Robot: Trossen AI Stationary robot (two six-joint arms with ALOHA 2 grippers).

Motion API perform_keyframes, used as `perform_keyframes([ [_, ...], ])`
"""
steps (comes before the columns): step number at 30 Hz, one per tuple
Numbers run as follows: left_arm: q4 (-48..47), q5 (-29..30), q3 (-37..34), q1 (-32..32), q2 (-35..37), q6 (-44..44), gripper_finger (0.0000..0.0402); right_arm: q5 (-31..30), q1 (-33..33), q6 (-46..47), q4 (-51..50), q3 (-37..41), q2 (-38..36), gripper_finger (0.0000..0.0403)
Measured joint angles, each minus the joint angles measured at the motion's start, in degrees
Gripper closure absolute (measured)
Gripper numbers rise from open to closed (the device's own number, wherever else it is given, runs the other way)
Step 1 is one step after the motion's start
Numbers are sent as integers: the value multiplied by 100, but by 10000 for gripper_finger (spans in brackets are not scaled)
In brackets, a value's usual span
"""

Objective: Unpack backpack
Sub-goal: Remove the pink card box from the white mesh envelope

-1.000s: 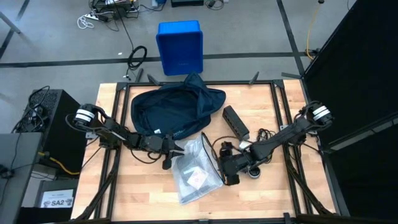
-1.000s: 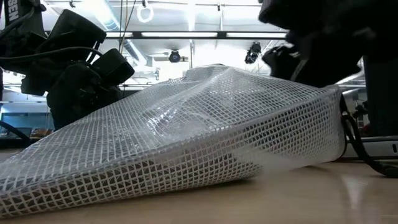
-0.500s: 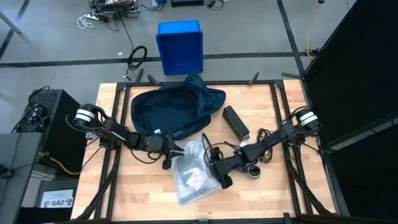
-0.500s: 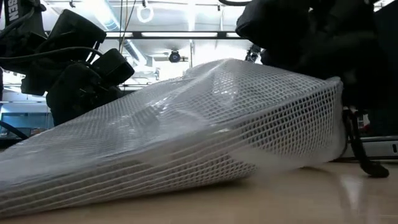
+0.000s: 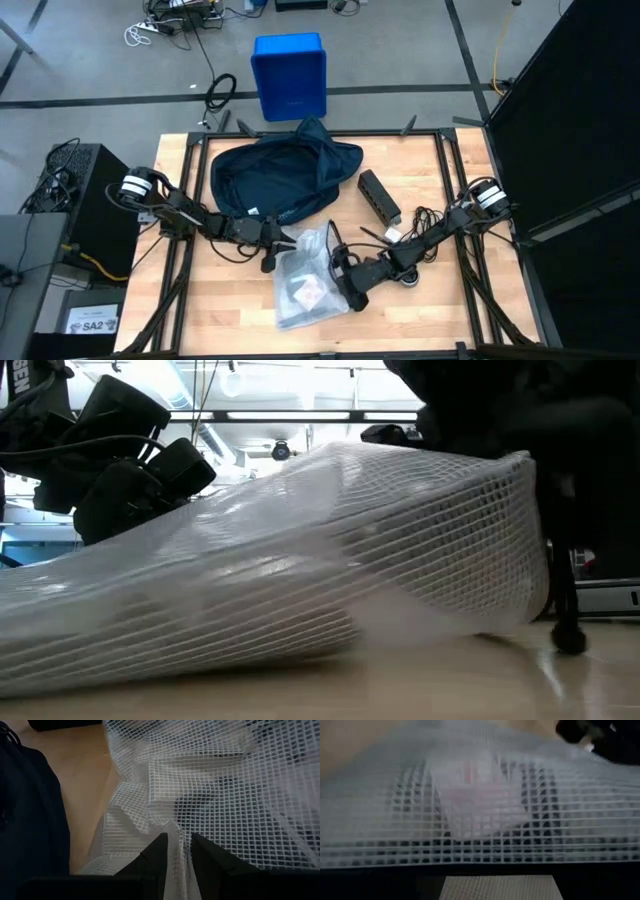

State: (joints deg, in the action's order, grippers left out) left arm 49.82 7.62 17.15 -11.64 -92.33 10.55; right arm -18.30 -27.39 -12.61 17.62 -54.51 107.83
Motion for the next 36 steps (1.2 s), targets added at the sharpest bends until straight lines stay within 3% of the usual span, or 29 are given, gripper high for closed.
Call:
perform_keyframes([
  [11, 4, 0, 0, 0, 0, 13, 339, 476, 23, 504, 394, -176, -9, 46],
  [18, 7, 0, 0, 0, 0, 17, 339, 693, 89, 490, 399, -340, 18, 40],
  [23, 11, 0, 7, 0, 0, 22, 339, 919, 170, 506, 461, -601, 474, 40],
  [31, 3, -9, 11, 0, -2, 26, 339, 931, 194, 423, 139, -1506, 1258, 6],
  [36, 2, -27, 11, 0, -2, 24, 339, 904, 274, 398, 110, -1836, 1694, 11],
])
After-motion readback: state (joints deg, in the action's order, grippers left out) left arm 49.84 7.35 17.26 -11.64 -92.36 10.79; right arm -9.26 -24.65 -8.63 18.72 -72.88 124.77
